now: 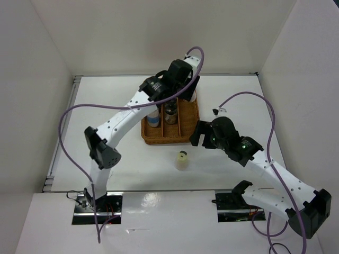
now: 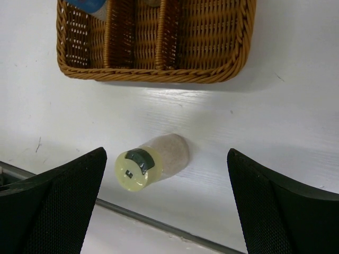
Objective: Organize the condiment bottles
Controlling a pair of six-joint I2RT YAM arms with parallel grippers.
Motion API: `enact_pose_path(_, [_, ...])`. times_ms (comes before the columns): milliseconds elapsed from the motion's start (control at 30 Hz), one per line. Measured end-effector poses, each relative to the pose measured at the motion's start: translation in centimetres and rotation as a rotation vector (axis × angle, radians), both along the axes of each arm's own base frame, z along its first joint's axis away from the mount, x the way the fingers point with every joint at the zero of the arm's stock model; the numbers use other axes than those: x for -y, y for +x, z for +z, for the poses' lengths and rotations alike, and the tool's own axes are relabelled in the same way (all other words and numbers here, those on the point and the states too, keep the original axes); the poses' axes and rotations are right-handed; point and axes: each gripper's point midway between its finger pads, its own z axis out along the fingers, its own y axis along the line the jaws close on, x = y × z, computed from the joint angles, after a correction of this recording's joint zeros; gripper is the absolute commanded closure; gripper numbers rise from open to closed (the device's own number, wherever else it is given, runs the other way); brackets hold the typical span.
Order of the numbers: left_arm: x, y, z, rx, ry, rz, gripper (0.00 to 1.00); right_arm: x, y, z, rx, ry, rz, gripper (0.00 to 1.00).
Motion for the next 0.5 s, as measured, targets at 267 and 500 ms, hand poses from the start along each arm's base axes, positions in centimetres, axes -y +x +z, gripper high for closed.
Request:
enact_pose_path(267, [0.4,8.1,-0.3,0.032,-0.051,0.001,0.58,-1.2,-0.2,2.0,0.091,0.028,0.063,0.01])
enact_pose_path(500, [-1.9,9.3,-3.1,-0.056,-0.021,-0.017,0.58,-3.9,-0.3,0.0,0.059,-0.074,0.175,0.03])
